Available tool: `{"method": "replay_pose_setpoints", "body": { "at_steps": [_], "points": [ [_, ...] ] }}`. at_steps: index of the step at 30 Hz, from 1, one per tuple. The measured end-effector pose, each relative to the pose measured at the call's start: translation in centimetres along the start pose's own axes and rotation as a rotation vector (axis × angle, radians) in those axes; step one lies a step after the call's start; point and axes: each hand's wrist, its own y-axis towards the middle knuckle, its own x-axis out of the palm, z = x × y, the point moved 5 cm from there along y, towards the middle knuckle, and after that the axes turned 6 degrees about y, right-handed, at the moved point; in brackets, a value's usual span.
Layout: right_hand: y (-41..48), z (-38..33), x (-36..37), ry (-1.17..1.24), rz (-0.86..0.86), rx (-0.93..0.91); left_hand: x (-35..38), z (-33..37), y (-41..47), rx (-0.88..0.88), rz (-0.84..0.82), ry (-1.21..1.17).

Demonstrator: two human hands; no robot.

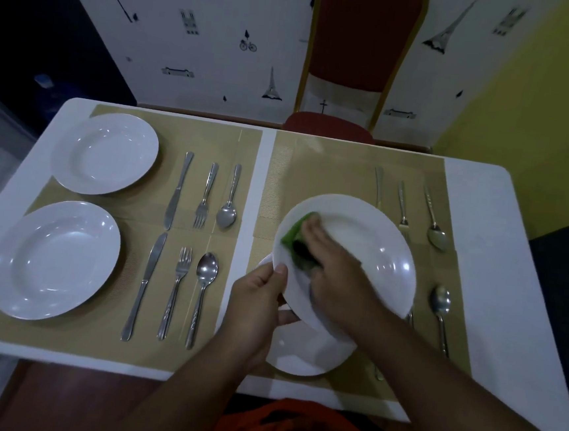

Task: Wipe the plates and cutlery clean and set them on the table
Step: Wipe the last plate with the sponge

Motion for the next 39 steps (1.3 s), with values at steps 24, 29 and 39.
{"method": "replay_pose_setpoints", "body": {
  "at_steps": [24, 29, 39],
  "points": [
    [-2.1, 6.3, -4.5, -0.189, -0.250, -0.075, 1.1, 0.5, 2.9, 0.011, 0.178, -0.069],
    [1.8, 9.6, -7.8, -0.256, -0.136, 0.052, 1.6, 1.3, 5.8, 0.056, 0.261, -0.008],
    [12.5, 8.8, -4.4, -0.285, 0.007, 0.077, -0.3, 5.6, 16.3, -0.005, 0.296, 0.127]
  ]
}}
